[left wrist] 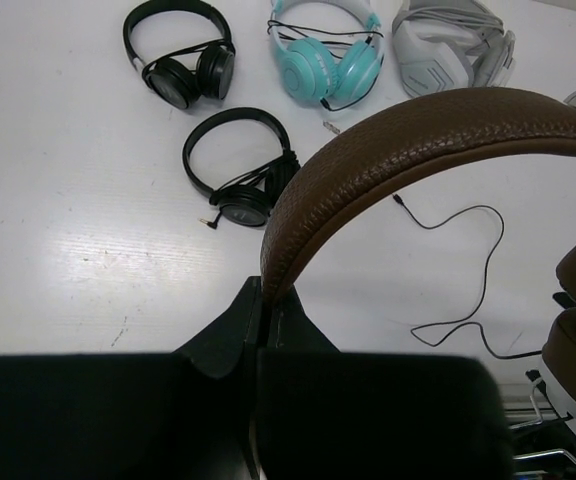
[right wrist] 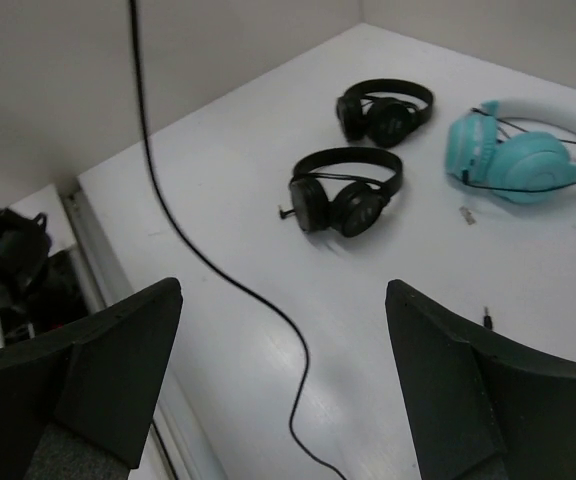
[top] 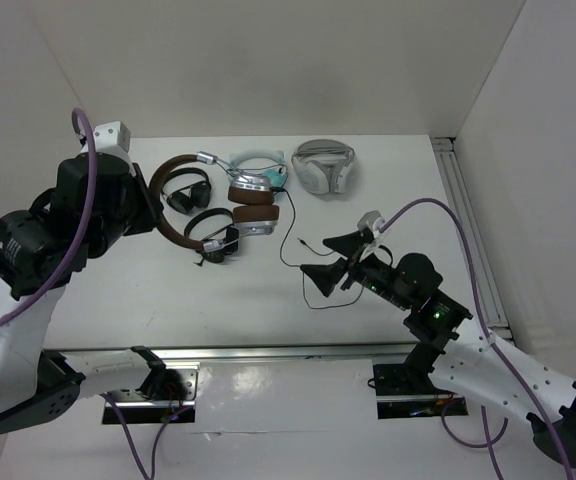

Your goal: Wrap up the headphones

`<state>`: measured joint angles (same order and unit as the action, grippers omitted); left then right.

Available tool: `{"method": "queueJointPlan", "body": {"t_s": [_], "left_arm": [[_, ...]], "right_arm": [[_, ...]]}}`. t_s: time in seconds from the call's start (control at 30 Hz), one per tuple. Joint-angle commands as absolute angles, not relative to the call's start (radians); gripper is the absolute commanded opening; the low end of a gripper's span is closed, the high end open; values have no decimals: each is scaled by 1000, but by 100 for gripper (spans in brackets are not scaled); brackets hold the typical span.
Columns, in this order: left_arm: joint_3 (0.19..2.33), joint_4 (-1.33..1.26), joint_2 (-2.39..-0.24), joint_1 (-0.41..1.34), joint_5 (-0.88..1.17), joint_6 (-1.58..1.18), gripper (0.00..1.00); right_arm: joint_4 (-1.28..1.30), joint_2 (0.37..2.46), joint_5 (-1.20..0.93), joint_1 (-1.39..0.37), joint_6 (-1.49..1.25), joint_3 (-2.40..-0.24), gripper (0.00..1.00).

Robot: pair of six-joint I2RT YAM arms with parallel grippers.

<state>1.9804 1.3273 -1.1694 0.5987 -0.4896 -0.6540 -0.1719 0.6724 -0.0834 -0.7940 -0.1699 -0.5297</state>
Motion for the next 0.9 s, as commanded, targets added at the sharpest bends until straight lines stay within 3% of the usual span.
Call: {"method": "queueJointPlan", "body": {"t_s": [0.0,0.1,0.4,0.67,0.73,0.8,0.83,0.87], "left_arm": [[2045,1281,-1161,594,-509,-663,0],[2057,1281,-1173,594,-500,-663,0],[2080,1281,-1183,594,-482,-663,0],[2080,1290,-1183,594,-472,-663,0],[2080,1290,-1174,594,-472,-663,0],[2080,1290,-1173,594,-472,-663,0],[2080,1290,-1173,594,-472,-663,0],[2080,1290,-1173,594,-472,-663,0]], "right_arm": [[-163,693,-283,-795,-161,-574,90],[-147,718,-342,-795,-161,-574,90],[-219,798,-56,-862,-161,-525,85],[-295,885,61,-862,-143,-515,77],[-308,885,61,-862,-143,-506,71],[-337,894,42,-862,-143,-494,33],[-337,906,32,-862,-143,-482,21],[-348,907,32,-862,-152,-482,19]]}}
